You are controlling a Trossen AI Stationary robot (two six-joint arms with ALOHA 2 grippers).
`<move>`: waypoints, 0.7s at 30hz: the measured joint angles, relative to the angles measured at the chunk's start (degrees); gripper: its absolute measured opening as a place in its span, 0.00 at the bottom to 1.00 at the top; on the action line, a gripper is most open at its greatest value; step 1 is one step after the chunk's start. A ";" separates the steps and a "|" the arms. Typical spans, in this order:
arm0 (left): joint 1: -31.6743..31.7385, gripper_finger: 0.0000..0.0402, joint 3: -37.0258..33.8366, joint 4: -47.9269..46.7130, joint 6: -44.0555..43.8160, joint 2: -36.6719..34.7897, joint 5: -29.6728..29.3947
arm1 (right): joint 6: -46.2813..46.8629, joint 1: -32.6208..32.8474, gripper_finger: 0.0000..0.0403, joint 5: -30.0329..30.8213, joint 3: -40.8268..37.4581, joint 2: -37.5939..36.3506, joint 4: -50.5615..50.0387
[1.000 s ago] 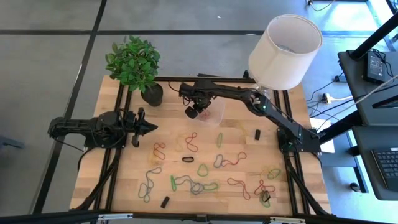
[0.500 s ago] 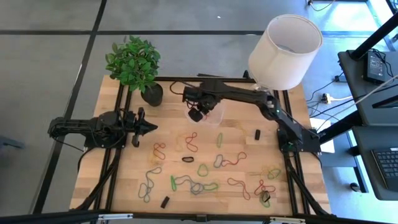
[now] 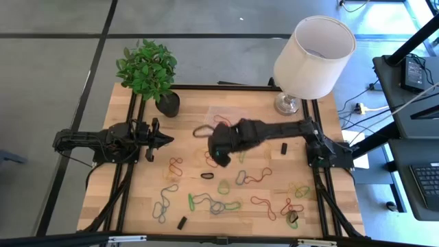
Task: Pick and place rubber bands into bin
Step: Put the blue rubber band into the transparent bin
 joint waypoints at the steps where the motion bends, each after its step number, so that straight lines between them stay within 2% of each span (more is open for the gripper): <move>1: 0.00 0.01 0.00 -0.01 0.01 0.00 -0.48 | 0.69 1.07 0.01 0.28 0.00 0.03 0.01; 5: 0.02 0.01 0.00 0.07 0.13 0.00 -0.74 | 2.41 4.83 0.01 2.92 -2.87 -0.36 1.78; 9: 0.00 0.01 0.95 -0.22 1.97 0.42 2.24 | 3.87 7.08 0.00 2.30 -13.40 -2.99 8.02; 15: -0.04 0.01 6.81 -1.71 1.55 5.90 2.22 | 5.45 9.03 0.00 -1.05 -36.65 -13.26 28.21; 21: -0.04 0.01 16.43 -12.94 3.65 18.86 0.80 | 9.80 11.61 0.00 -1.03 -63.41 -27.61 49.13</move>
